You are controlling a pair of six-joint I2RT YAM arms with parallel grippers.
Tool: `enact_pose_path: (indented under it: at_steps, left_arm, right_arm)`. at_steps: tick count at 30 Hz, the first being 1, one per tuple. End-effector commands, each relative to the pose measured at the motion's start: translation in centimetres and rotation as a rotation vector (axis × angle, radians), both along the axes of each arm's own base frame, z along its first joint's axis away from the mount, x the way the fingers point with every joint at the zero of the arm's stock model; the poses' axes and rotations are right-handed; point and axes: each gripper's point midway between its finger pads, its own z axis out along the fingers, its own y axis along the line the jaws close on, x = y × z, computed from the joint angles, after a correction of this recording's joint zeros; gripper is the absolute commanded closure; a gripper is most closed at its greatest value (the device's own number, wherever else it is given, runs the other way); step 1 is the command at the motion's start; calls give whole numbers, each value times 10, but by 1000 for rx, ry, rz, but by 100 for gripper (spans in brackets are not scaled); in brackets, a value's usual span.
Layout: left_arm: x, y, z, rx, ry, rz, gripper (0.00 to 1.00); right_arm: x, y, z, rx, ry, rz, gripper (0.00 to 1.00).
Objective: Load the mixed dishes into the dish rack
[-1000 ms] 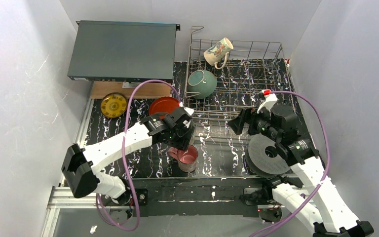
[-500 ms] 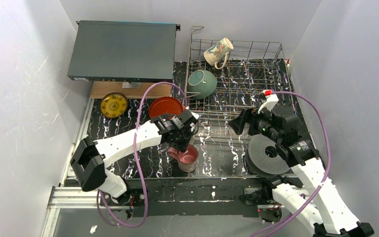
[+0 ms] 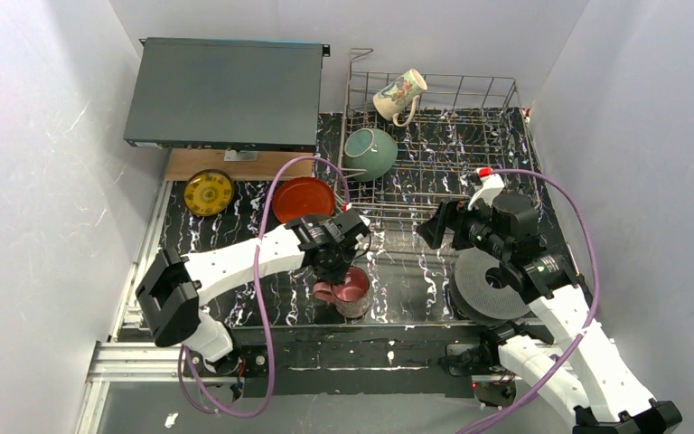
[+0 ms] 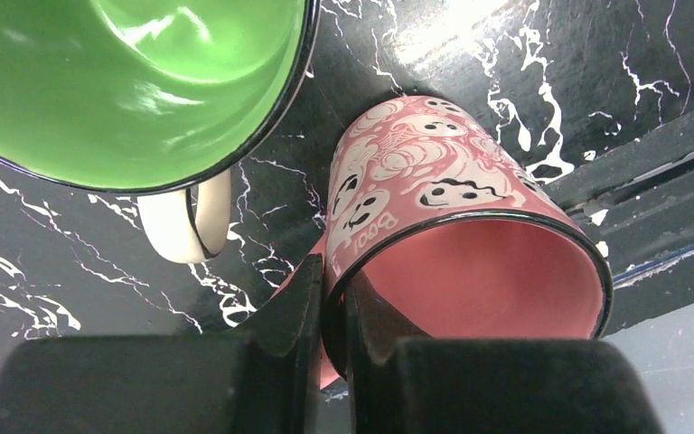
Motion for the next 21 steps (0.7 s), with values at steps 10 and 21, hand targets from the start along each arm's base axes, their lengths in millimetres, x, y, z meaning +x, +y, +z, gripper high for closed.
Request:
enact_pose_path:
  at_steps: [10, 21]
  left_arm:
    - [-20, -35, 107, -429, -26, 16, 100]
    - [-16, -51, 230, -1095, 60, 76, 100]
  right_arm:
    - [5, 4, 6, 19, -23, 14, 2]
    - [-11, 43, -5, 108, 59, 248, 2]
